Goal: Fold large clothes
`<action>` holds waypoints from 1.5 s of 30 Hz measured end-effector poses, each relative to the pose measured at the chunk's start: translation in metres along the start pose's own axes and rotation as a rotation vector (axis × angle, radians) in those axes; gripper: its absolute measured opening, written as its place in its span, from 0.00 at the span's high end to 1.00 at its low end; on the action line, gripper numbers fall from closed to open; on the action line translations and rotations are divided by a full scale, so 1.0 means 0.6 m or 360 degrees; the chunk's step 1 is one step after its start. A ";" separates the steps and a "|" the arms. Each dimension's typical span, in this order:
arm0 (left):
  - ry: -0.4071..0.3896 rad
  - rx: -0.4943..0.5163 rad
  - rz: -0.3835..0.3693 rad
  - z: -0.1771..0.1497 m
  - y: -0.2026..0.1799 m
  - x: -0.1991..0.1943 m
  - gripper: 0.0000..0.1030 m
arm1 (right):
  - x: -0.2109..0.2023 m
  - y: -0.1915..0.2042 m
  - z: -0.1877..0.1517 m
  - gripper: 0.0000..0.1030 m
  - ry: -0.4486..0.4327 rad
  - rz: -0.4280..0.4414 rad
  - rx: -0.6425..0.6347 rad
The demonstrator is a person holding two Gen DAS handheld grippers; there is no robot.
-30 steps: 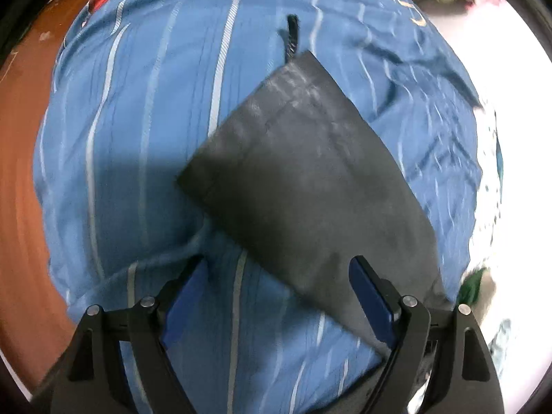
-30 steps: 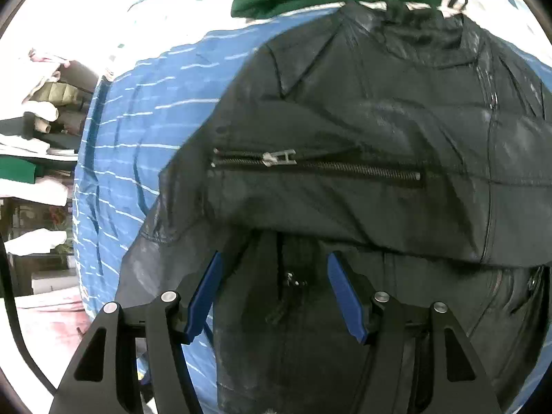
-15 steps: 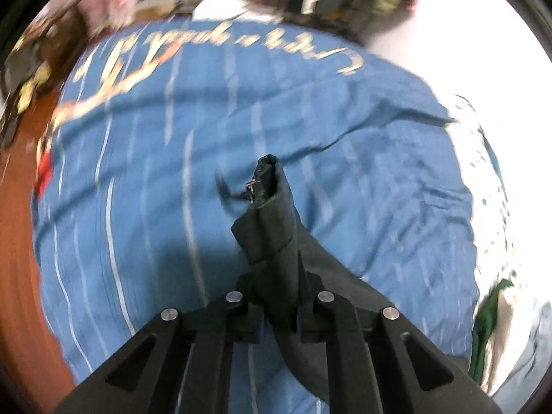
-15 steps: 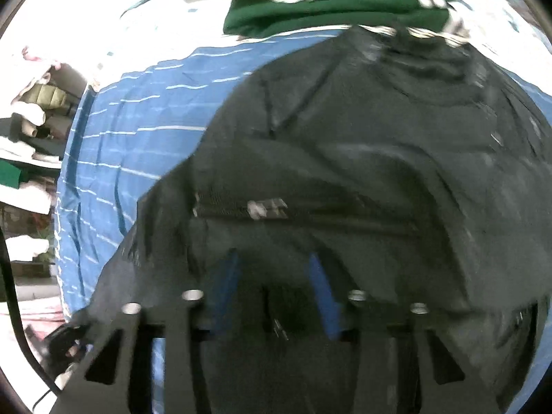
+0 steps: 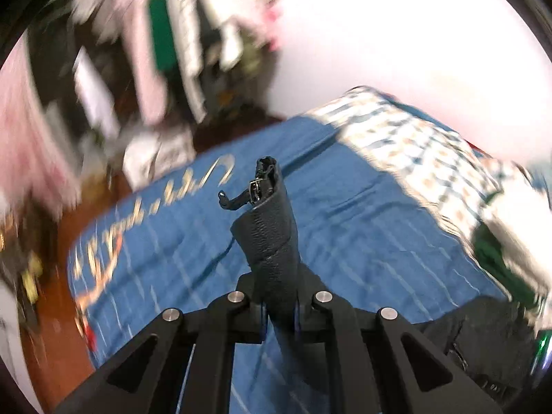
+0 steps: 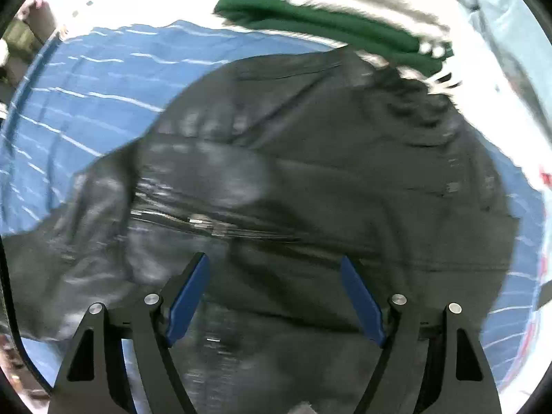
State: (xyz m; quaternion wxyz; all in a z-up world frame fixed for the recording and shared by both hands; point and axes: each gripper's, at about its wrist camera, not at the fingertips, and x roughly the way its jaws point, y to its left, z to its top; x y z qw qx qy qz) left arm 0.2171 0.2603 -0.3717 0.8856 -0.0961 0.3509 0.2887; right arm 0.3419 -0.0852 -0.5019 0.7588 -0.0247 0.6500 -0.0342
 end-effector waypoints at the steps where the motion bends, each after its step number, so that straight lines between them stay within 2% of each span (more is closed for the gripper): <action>1: -0.0027 0.0046 -0.0013 0.005 -0.020 -0.010 0.94 | -0.002 -0.015 -0.003 0.23 0.0005 0.0002 0.0016; 5: -0.0135 0.0284 -0.0157 0.005 -0.148 -0.075 0.94 | -0.004 -0.090 -0.015 0.22 0.0051 0.0095 0.0119; 8: -0.0096 0.0397 -0.0370 -0.018 -0.261 -0.114 0.94 | -0.018 -0.175 -0.032 0.22 0.0053 0.0158 0.0248; 10: -0.0016 0.0494 -0.0530 -0.047 -0.353 -0.139 0.94 | -0.023 -0.248 -0.050 0.22 0.0064 0.0180 0.0345; 13: 0.0114 0.0643 -0.0783 -0.126 -0.502 -0.179 0.94 | -0.028 -0.343 -0.079 0.22 0.0079 0.0186 0.0468; 16: 0.0209 0.0795 -0.0925 -0.209 -0.612 -0.207 0.94 | -0.029 -0.446 -0.120 0.22 0.0096 0.0170 0.0593; 17: 0.0264 0.0869 -0.0971 -0.252 -0.655 -0.214 0.94 | -0.027 -0.489 -0.141 0.22 0.0113 0.0158 0.0645; 20: 0.0408 0.1000 -0.1002 -0.332 -0.737 -0.217 0.94 | -0.014 -0.582 -0.188 0.22 0.0146 0.0139 0.0736; 22: 0.0483 0.1061 -0.0971 -0.370 -0.771 -0.212 0.94 | -0.007 -0.629 -0.219 0.22 0.0168 0.0123 0.0774; 25: 0.0551 0.1149 -0.0852 -0.419 -0.798 -0.194 0.90 | 0.005 -0.688 -0.268 0.22 0.0222 0.0126 0.0838; 27: 0.0590 0.1169 -0.0818 -0.438 -0.799 -0.186 0.79 | 0.008 -0.719 -0.297 0.22 0.0240 0.0158 0.0880; 28: 0.0616 0.1163 -0.0842 -0.441 -0.798 -0.185 0.58 | 0.008 -0.735 -0.312 0.22 0.0239 0.0182 0.0898; 29: 0.0635 0.1155 -0.0862 -0.441 -0.798 -0.186 0.15 | 0.008 -0.744 -0.321 0.22 0.0240 0.0196 0.0906; 30: 0.0636 0.1141 -0.0877 -0.439 -0.798 -0.193 0.00 | 0.009 -0.755 -0.332 0.22 0.0245 0.0222 0.0917; 34: 0.0611 0.1121 -0.0928 -0.425 -0.792 -0.224 0.00 | -0.007 -0.774 -0.357 0.22 0.0228 0.0345 0.0932; 38: 0.0649 0.1024 -0.0852 -0.396 -0.739 -0.240 0.00 | -0.045 -0.778 -0.356 0.22 0.0169 0.0409 0.0909; 41: 0.0648 0.0888 -0.0687 -0.353 -0.661 -0.220 0.00 | -0.062 -0.762 -0.300 0.22 0.0110 0.0498 0.0867; 43: 0.0603 0.0815 -0.0498 -0.322 -0.602 -0.198 0.00 | -0.065 -0.743 -0.263 0.22 0.0091 0.0563 0.0818; 44: 0.0571 0.0778 -0.0365 -0.303 -0.566 -0.175 0.00 | -0.065 -0.730 -0.242 0.23 0.0084 0.0610 0.0787; 45: 0.0555 0.0758 -0.0292 -0.293 -0.545 -0.160 0.00 | -0.063 -0.719 -0.225 0.23 0.0081 0.0655 0.0760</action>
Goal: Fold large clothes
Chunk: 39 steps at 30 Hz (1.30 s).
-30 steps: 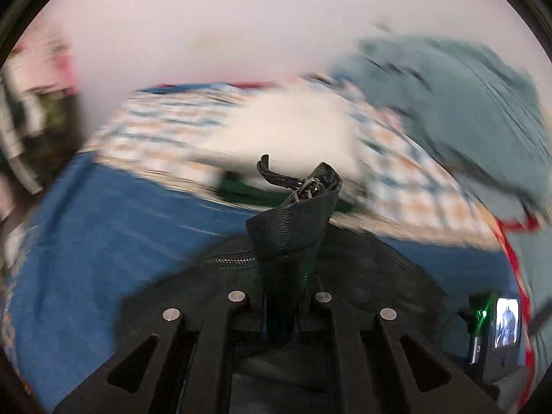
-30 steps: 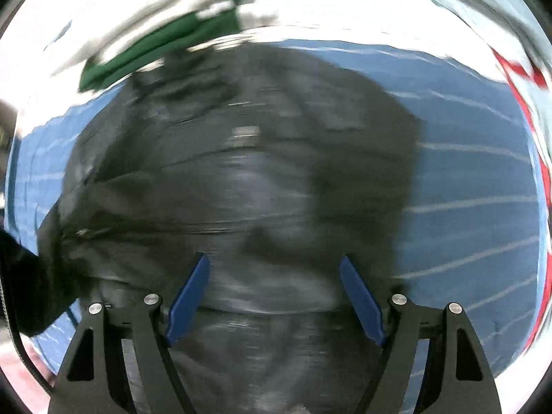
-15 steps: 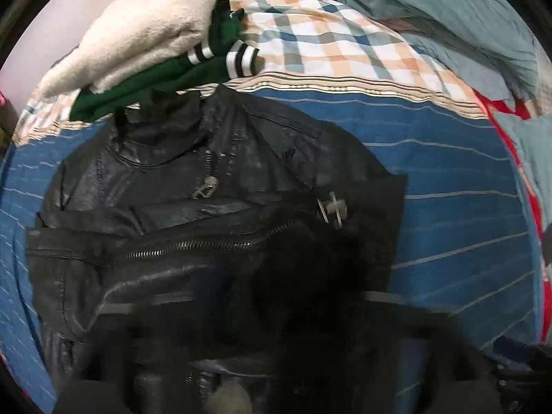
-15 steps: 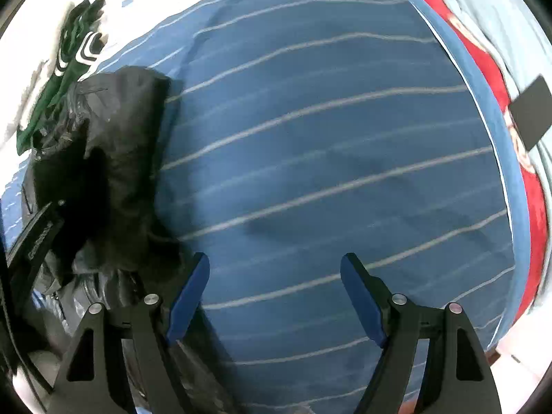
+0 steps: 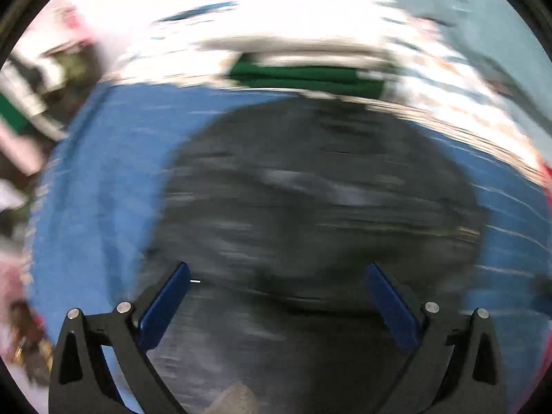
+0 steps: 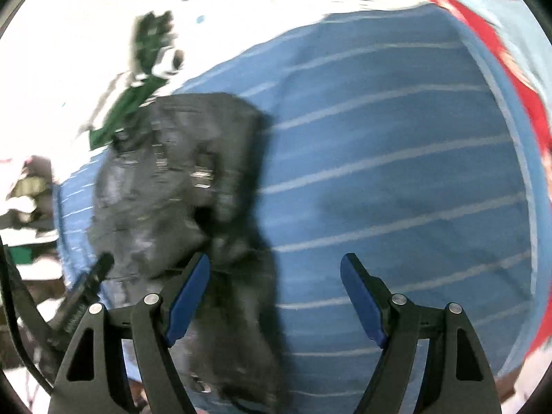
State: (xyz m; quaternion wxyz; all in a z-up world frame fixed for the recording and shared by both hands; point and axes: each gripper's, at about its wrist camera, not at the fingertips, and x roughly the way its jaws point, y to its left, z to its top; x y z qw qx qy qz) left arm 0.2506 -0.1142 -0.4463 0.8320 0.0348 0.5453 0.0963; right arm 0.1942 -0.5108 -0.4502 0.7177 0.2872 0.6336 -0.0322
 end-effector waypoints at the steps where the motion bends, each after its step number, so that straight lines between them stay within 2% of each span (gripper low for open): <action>1: 0.0003 -0.0031 0.0076 0.004 0.029 0.013 0.00 | 0.012 0.020 0.012 0.23 0.0011 0.0059 -0.0032; 3: 0.0038 -0.0084 0.0251 0.014 0.086 0.052 0.00 | 0.038 0.055 0.031 0.23 0.0024 0.0104 -0.0075; 4: 0.0045 -0.0108 0.0299 0.017 0.105 0.065 0.00 | 0.059 0.075 0.043 0.24 0.0053 0.0106 -0.0114; 6: 0.0053 -0.0160 0.0389 0.022 0.139 0.089 0.00 | 0.111 0.102 0.062 0.37 0.0159 0.0073 -0.0151; 8: 0.0055 -0.0197 0.0432 0.027 0.159 0.100 0.00 | 0.161 0.120 0.070 0.82 0.0288 0.0055 -0.0151; 9: 0.0050 -0.0210 0.0437 0.030 0.163 0.101 0.00 | 0.168 0.124 0.069 0.84 0.0294 0.0015 -0.0152; 10: 0.0045 -0.0223 0.0442 0.030 0.167 0.100 0.00 | 0.168 0.128 0.065 0.91 0.0265 -0.0017 -0.0168; 11: 0.0041 -0.0233 0.0450 0.029 0.168 0.098 0.00 | 0.158 0.136 0.061 0.93 0.0201 -0.0057 -0.0206; 13: 0.0035 -0.0258 0.0431 0.028 0.169 0.095 0.00 | 0.132 0.142 0.053 0.94 0.0081 -0.0067 -0.0208; 16: 0.0042 -0.0272 0.0397 0.032 0.156 0.107 0.00 | 0.062 0.143 0.029 0.95 -0.0207 -0.0056 -0.0196; 18: 0.0050 -0.0271 0.0402 0.039 0.145 0.126 0.00 | 0.042 0.136 0.018 0.95 -0.0323 -0.0074 -0.0192; 19: 0.0067 -0.0262 0.0416 0.041 0.141 0.142 0.00 | 0.042 0.129 0.016 0.95 -0.0329 -0.0096 -0.0190; 21: 0.0213 -0.0205 0.0486 0.038 0.132 0.204 0.00 | 0.076 0.112 0.016 0.94 -0.0216 -0.0140 -0.0183; 23: 0.0278 -0.0162 0.0468 0.033 0.129 0.241 0.00 | 0.139 0.086 0.019 0.94 0.0037 -0.0241 -0.0159; 24: 0.0271 -0.0148 0.0459 0.034 0.130 0.243 0.00 | 0.162 0.070 0.020 0.90 0.0149 -0.0217 -0.0104; 25: 0.0272 -0.0130 0.0459 0.037 0.130 0.239 0.00 | 0.167 0.056 0.023 0.79 0.0195 -0.0175 -0.0034; 26: 0.0269 -0.0100 0.0466 0.040 0.129 0.232 0.00 | 0.157 0.046 0.027 0.66 0.0194 -0.0170 0.0013; 29: 0.0204 -0.0068 0.0489 0.044 0.129 0.183 0.00 | 0.107 0.033 0.041 0.65 0.0102 -0.0136 0.0052; 33: 0.0072 -0.0023 0.0544 0.055 0.110 0.134 0.00 | 0.068 0.050 0.054 0.65 0.0045 0.0025 -0.0031; 35: 0.0062 0.0016 0.0587 0.062 0.096 0.151 0.00 | 0.080 0.084 0.058 0.65 0.0063 0.0101 -0.0146; 38: 0.0206 0.0082 0.0624 0.056 0.081 0.223 0.00 | 0.130 0.136 0.063 0.66 0.0139 0.0134 -0.0295; 39: 0.0222 0.0106 0.0638 0.052 0.077 0.242 0.00 | 0.151 0.150 0.063 0.66 0.0157 0.0094 -0.0339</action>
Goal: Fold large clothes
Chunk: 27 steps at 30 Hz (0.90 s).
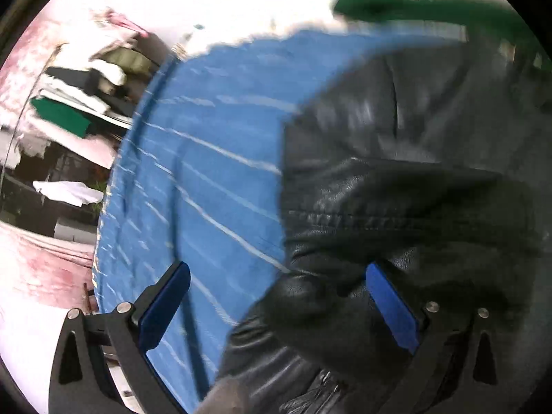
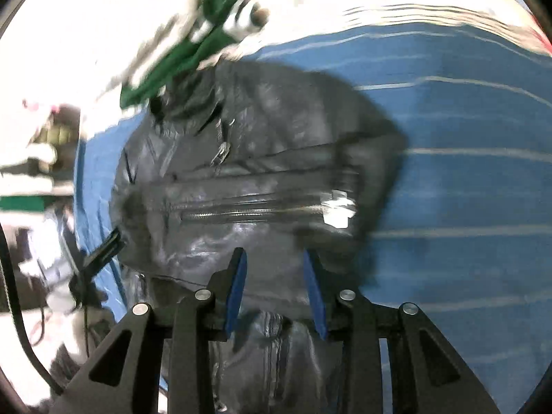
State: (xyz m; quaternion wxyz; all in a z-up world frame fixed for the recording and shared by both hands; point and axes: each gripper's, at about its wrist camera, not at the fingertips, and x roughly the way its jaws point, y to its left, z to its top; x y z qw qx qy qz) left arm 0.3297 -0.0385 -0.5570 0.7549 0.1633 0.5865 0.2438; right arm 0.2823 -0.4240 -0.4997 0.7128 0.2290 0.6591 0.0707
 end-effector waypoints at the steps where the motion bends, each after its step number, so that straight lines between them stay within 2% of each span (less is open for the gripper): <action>1: -0.0035 0.0002 0.0000 -0.001 -0.005 0.005 0.00 | 0.023 0.012 0.004 0.66 0.0040 -0.0055 -0.0044; 3: -0.0093 0.0005 0.0008 -0.001 -0.010 0.004 0.00 | 0.079 0.015 0.012 0.71 0.0171 -0.0173 -0.0092; 4: -0.0102 0.0003 0.0017 -0.002 -0.011 0.004 0.00 | 0.109 0.012 0.015 0.81 0.0245 -0.0253 -0.0117; 5: -0.0115 -0.0006 0.0025 -0.003 -0.012 0.004 0.00 | 0.120 0.012 0.018 0.99 0.0251 -0.0308 -0.0133; 6: -0.0134 -0.0020 0.0025 -0.006 -0.011 0.005 0.00 | 0.127 0.010 0.022 1.00 0.0255 -0.0380 -0.0125; 10: -0.0186 -0.0086 -0.0050 -0.014 0.003 0.010 0.00 | 0.138 0.008 0.031 1.00 0.0305 -0.0408 -0.0078; 13: -0.0155 -0.0103 -0.0118 -0.016 0.016 0.000 0.00 | 0.140 0.023 0.034 1.00 0.0343 -0.0465 -0.0095; 15: -0.0113 -0.0107 -0.0119 -0.020 0.030 -0.016 0.00 | 0.116 0.033 0.036 0.93 0.0332 -0.0426 -0.0034; 16: -0.0096 -0.0108 -0.0106 -0.026 0.038 -0.029 0.00 | 0.092 0.037 0.032 0.83 0.0295 -0.0419 -0.0008; 17: -0.0087 -0.0113 -0.0105 -0.032 0.042 -0.038 0.00 | 0.063 0.039 0.022 0.68 0.0239 -0.0429 0.0018; 19: -0.0079 -0.0131 -0.0135 -0.050 0.050 -0.059 0.00 | 0.016 0.045 -0.006 0.57 0.0165 -0.0461 0.0051; 22: -0.0060 -0.0068 -0.0139 -0.073 0.036 -0.062 0.00 | -0.001 0.039 -0.056 0.57 0.0213 -0.0511 0.0048; 24: -0.0036 -0.0012 -0.0109 -0.079 0.018 -0.037 0.00 | 0.028 0.033 -0.090 0.57 0.0336 -0.0507 0.0059; 27: -0.0003 0.0004 -0.0167 -0.068 0.008 -0.002 0.00 | 0.083 0.028 -0.114 0.58 0.0409 -0.0474 0.0087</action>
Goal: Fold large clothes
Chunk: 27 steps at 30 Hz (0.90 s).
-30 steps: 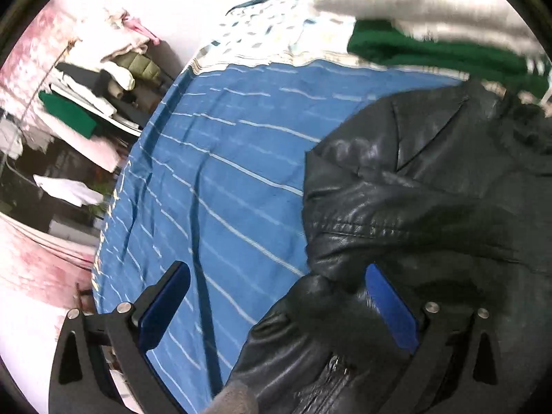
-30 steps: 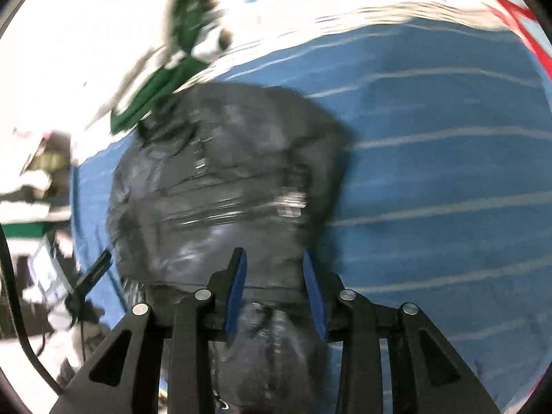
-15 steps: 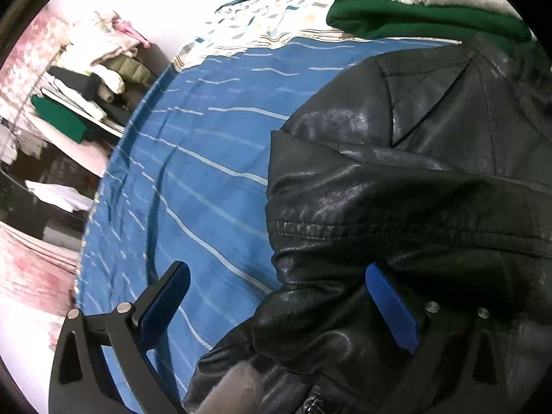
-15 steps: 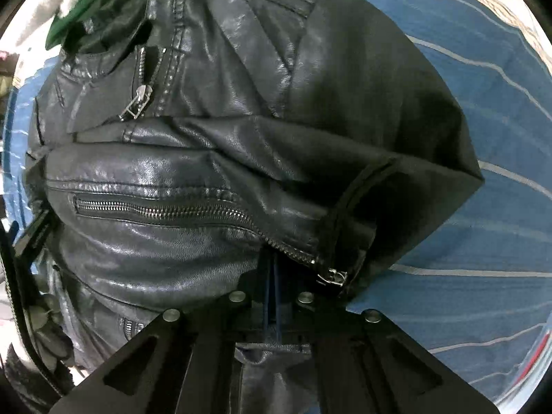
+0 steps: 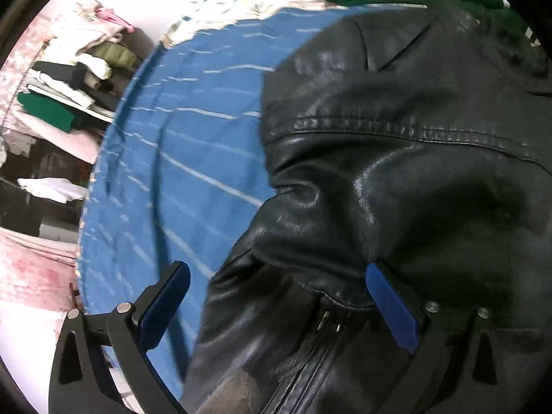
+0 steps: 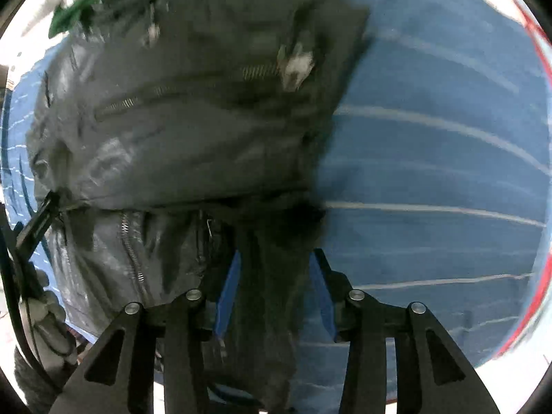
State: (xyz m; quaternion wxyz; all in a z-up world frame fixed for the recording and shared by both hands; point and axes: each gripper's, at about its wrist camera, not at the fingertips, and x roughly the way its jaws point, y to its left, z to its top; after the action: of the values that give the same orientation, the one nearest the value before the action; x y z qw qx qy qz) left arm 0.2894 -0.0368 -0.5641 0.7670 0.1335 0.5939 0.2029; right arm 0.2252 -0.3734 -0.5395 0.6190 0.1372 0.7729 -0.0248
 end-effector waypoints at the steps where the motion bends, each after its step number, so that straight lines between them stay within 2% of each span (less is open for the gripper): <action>1: 0.0009 -0.0001 -0.0018 0.004 0.001 0.004 0.00 | 0.011 0.001 0.001 0.71 0.0002 -0.0018 -0.0001; 2: 0.0011 0.0010 -0.0040 0.009 0.000 0.008 0.00 | 0.021 -0.004 0.001 0.86 -0.0017 -0.0120 0.0016; 3: 0.0009 0.0018 -0.0050 0.010 0.000 0.007 0.00 | 0.023 -0.023 -0.001 0.86 -0.0055 -0.0166 0.0081; 4: -0.0002 0.0026 -0.0061 0.011 0.000 0.007 0.00 | 0.025 -0.043 -0.003 0.88 -0.0062 -0.0101 0.0170; 6: -0.0019 0.0034 -0.0063 0.009 0.001 0.008 0.00 | 0.029 -0.068 -0.011 0.88 -0.0072 -0.0010 0.0278; 9: -0.0021 0.0031 -0.0049 0.009 0.003 0.002 0.00 | 0.016 -0.044 -0.013 0.87 -0.0059 -0.0110 0.0213; 11: -0.0007 0.0021 -0.0029 0.009 0.005 -0.007 0.00 | -0.011 -0.020 -0.016 0.81 -0.0070 -0.0160 0.0192; 12: -0.0007 0.0013 -0.0018 0.008 0.007 -0.013 0.00 | -0.022 -0.016 -0.019 0.81 -0.0085 -0.0155 0.0192; 15: -0.0025 0.0014 0.0033 0.004 0.005 -0.022 0.00 | -0.075 -0.001 -0.032 0.80 -0.0200 -0.0216 0.0181; 18: -0.0010 0.0009 0.0068 0.004 -0.008 -0.008 0.00 | -0.111 0.004 -0.031 0.80 -0.0358 -0.0181 0.0147; 21: -0.0017 0.0000 0.0124 0.010 -0.021 -0.005 0.00 | -0.094 0.015 0.004 0.80 -0.0411 -0.0067 0.0106; 23: -0.0026 -0.0011 0.0168 0.010 -0.027 -0.008 0.00 | -0.058 0.024 0.036 0.81 -0.0417 -0.0091 0.0086; 25: -0.0038 -0.0015 0.0221 0.008 -0.031 -0.012 0.00 | -0.018 0.023 0.056 0.81 -0.0365 -0.0148 0.0038; 27: -0.0041 -0.0014 0.0284 0.003 -0.033 -0.021 0.00 | -0.004 0.023 0.070 0.80 -0.0323 -0.0119 0.0037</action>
State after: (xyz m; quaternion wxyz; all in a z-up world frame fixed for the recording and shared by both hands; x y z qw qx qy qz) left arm 0.2917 -0.0604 -0.5615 0.7541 0.1851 0.5688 0.2713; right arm 0.2692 -0.3693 -0.5453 0.6912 0.1121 0.7104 -0.0706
